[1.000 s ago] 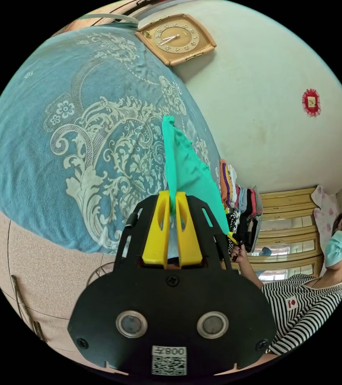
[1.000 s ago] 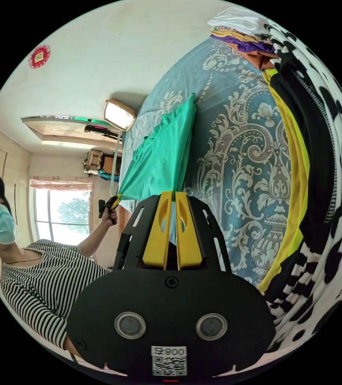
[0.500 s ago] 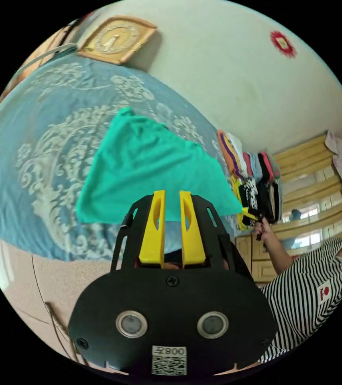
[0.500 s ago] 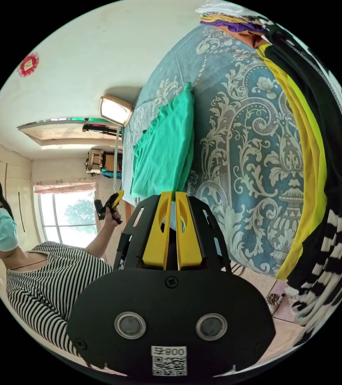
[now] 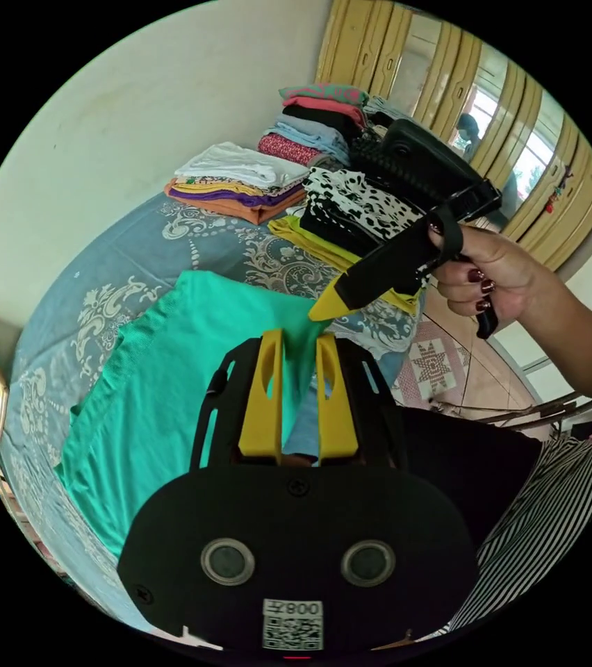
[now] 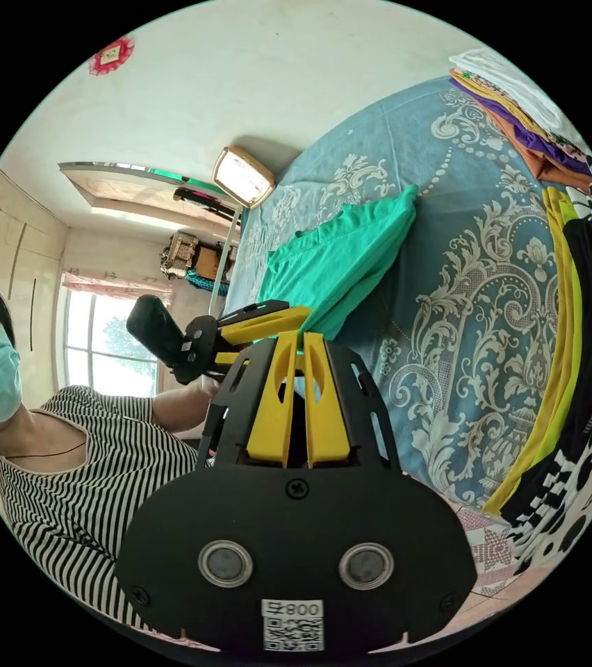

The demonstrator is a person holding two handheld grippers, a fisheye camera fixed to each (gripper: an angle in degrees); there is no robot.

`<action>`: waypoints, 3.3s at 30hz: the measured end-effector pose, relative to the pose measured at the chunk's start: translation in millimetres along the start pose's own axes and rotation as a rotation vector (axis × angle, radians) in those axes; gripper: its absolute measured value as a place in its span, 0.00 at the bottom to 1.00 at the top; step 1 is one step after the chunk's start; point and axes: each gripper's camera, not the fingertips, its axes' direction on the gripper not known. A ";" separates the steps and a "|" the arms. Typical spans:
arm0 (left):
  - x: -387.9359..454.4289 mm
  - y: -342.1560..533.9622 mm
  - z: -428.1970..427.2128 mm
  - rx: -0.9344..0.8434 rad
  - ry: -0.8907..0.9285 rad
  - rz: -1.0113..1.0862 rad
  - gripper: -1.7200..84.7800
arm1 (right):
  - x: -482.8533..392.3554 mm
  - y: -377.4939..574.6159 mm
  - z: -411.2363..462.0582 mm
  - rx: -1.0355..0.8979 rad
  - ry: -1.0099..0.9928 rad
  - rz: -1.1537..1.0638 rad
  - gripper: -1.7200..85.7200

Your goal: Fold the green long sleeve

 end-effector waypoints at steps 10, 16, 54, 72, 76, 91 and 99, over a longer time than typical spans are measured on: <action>-9.3 11.8 7.1 0.149 0.096 -0.320 0.04 | 46.1 -35.7 -7.1 0.219 -0.157 0.040 0.05; 4.4 6.3 21.1 0.142 0.126 -0.327 0.04 | 89.6 -94.8 25.7 0.250 -0.165 0.170 0.13; -128.8 213.3 -141.3 0.434 0.402 -0.560 0.04 | -27.6 -275.6 219.3 0.288 -0.344 0.174 0.04; -282.8 540.1 -258.5 0.678 0.457 -1.233 0.04 | -212.5 -373.9 538.2 -0.076 -0.053 0.009 0.04; -302.6 581.6 -277.4 0.694 0.465 -1.287 0.04 | -229.2 -382.4 592.9 -0.129 0.024 0.009 0.04; -344.5 686.1 -343.1 0.680 0.494 -1.409 0.05 | -263.4 -389.1 721.6 -0.254 0.129 -0.024 0.06; -347.8 718.5 -391.8 0.678 0.449 -1.392 0.04 | -306.4 -363.3 721.2 -0.230 0.022 -0.177 0.06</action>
